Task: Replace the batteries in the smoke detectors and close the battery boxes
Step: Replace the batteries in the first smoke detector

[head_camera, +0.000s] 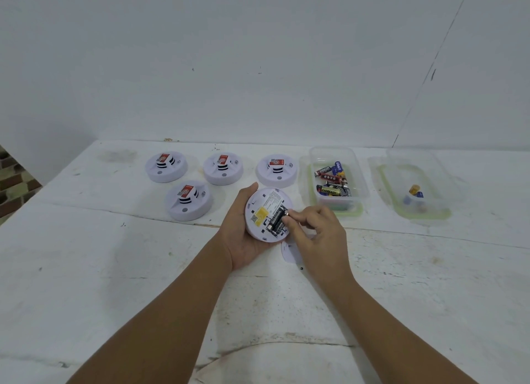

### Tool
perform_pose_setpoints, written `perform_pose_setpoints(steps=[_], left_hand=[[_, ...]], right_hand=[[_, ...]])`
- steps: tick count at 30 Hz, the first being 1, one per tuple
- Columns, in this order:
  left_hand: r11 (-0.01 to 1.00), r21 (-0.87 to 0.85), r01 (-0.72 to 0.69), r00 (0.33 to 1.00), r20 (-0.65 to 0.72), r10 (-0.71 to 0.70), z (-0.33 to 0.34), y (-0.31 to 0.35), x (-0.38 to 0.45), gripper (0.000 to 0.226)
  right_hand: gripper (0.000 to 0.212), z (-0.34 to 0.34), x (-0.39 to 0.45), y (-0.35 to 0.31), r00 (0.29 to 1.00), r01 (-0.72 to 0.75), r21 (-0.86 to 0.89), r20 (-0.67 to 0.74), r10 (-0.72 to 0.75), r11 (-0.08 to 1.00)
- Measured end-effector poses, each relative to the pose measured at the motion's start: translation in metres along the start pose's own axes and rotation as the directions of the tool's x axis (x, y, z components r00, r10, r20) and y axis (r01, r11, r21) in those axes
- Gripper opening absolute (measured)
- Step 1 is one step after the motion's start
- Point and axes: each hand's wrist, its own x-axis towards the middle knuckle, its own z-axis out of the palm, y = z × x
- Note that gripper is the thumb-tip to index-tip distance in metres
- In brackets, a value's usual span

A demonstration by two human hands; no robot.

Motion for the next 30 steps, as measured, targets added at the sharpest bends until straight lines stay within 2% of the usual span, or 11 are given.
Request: perform_pose_setpoints(steps=[7,14,18,21,23,24,26,28,30], left_hand=[[0.999,-0.044,0.028,0.999,0.023,-0.027,-0.003,0.0,0.001,0.061],[0.999,-0.045,-0.019,1.0,0.002,0.019,-0.001,-0.002,0.001,0.059],[0.996,-0.076,-0.046,0.999,-0.009,0.046,0.001,-0.004,-0.002,0.06],[0.993,-0.093,-0.07,0.997,-0.026,0.068,0.004,-0.003,-0.003,0.061],[0.993,-0.096,-0.071,0.997,-0.033,0.068,0.004,-0.003,-0.003,0.065],[0.993,-0.1,-0.068,0.997,-0.037,0.065,0.003,-0.003,-0.002,0.065],[0.991,-0.115,-0.065,0.997,-0.037,0.062,0.003,-0.003,-0.002,0.062],[0.99,-0.127,-0.067,0.998,-0.025,0.065,0.003,-0.003,-0.001,0.062],[0.988,-0.136,-0.067,0.998,-0.016,0.066,0.002,-0.004,0.0,0.062]], right_hand=[[0.02,0.009,-0.003,0.006,0.993,0.12,-0.162,0.028,-0.117,0.979],[0.041,0.004,-0.003,-0.004,0.991,0.111,-0.22,0.092,-0.093,0.969],[0.033,-0.012,0.003,-0.008,0.989,0.116,-0.261,0.118,-0.088,0.958],[0.023,-0.027,0.007,-0.011,0.978,0.086,-0.282,0.209,-0.026,0.956],[0.033,-0.039,0.008,-0.012,0.936,0.109,-0.346,0.352,0.022,0.932],[0.047,-0.045,0.01,-0.014,0.886,0.115,-0.397,0.455,0.087,0.91],[0.077,-0.056,0.012,-0.016,0.743,0.152,-0.491,0.629,0.229,0.858],[0.096,-0.059,0.013,-0.017,0.65,0.221,-0.519,0.71,0.272,0.826],[0.097,-0.059,0.015,-0.017,0.643,0.238,-0.549,0.708,0.294,0.801]])
